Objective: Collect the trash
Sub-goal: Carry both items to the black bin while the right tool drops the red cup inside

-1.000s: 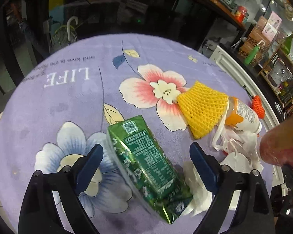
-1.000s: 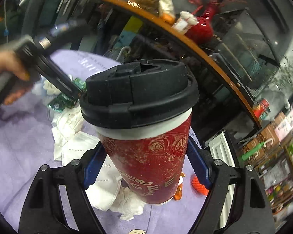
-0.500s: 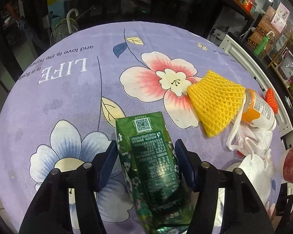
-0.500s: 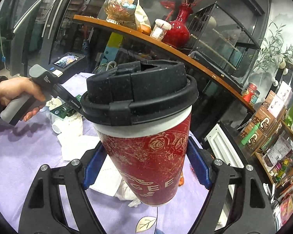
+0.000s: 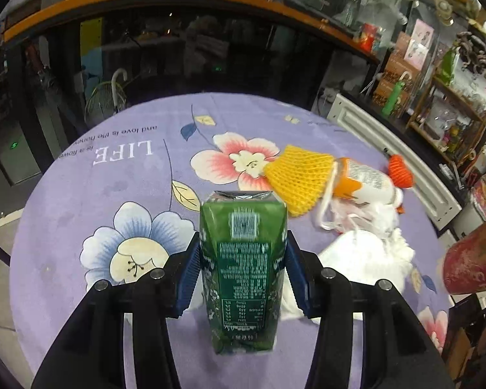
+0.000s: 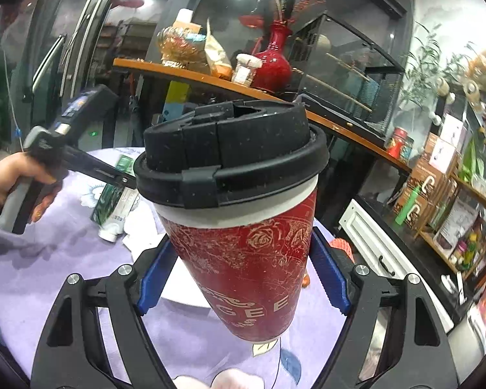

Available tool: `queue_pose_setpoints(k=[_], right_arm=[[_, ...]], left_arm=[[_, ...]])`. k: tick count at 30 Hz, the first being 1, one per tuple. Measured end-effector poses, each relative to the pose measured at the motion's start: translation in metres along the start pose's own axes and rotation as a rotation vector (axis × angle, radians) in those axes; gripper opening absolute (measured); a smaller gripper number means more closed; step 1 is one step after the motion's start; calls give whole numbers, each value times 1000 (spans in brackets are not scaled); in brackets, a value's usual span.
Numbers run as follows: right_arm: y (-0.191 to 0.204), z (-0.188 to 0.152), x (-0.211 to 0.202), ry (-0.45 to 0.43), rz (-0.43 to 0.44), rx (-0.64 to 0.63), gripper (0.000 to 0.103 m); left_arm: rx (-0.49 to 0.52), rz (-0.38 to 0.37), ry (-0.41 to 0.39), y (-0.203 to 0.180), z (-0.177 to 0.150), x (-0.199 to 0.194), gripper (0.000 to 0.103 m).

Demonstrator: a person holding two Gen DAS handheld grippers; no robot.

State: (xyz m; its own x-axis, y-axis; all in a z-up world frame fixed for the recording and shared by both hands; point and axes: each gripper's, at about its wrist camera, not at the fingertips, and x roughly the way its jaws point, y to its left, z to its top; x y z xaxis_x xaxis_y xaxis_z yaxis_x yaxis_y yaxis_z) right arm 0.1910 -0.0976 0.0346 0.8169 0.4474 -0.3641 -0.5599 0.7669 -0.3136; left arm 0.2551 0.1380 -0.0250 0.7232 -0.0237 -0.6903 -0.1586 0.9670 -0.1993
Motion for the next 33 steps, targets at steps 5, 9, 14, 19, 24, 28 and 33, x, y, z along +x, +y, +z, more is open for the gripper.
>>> queue_pose_setpoints(k=[5,9,14,19,24,28,33], right_arm=[[-1,-12,-24,-7,-12,57,79],[-6,-22,-42,-6,-19,111,79],[-15,-41,-64,-2,-46,164,79],[-36,-70,-87,24,-94,265,79],[-66,-100,-105,66,-183,341,79],[-99,-135,-114,126,-283,395,79],[-134,-187,-100,237,-316,508,79]], left_arm=[[-3,-48,-74,-10,-16,-34,49],[23,-61,-128,-25,-29,-58,49],[81,-89,-194,-52,-45,-89,49],[132,-174,-187,-87,-62,-96,49],[183,-295,-169,-132,-73,-93,49],[245,-376,-163,-177,-77,-92,49],[303,-473,-166,-230,-83,-93,49]])
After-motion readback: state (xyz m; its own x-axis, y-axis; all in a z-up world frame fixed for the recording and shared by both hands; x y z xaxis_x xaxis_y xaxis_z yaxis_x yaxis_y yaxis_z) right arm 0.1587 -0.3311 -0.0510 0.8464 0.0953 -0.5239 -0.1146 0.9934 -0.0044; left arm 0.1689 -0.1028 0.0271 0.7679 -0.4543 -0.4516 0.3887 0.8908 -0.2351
